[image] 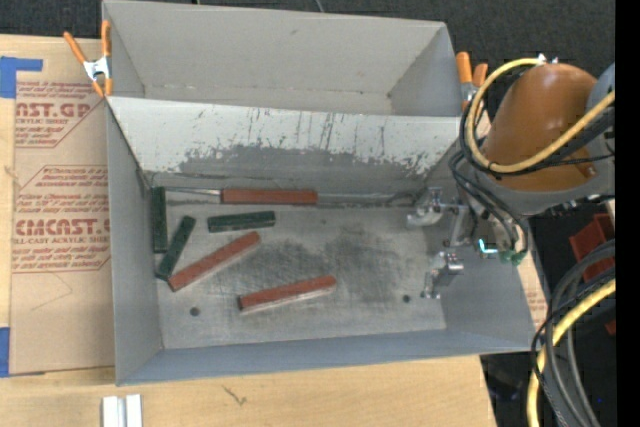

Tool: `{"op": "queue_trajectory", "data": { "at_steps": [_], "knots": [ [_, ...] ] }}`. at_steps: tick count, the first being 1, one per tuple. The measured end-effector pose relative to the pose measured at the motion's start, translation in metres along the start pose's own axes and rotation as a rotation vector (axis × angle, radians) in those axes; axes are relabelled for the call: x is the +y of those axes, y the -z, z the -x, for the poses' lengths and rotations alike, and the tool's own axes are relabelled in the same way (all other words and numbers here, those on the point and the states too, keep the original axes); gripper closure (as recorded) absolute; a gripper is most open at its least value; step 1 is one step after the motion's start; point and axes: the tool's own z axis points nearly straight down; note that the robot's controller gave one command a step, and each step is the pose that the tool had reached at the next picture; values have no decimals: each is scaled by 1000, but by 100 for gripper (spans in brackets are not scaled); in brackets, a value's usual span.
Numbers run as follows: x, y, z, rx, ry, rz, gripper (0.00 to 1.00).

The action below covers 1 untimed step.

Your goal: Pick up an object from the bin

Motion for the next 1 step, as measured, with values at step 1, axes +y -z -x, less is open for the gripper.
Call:
{"op": "queue_trajectory", "data": {
  "at_steps": [1],
  "knots": [
    [0, 4, 2, -8, 1, -1, 0]
  ]
}}
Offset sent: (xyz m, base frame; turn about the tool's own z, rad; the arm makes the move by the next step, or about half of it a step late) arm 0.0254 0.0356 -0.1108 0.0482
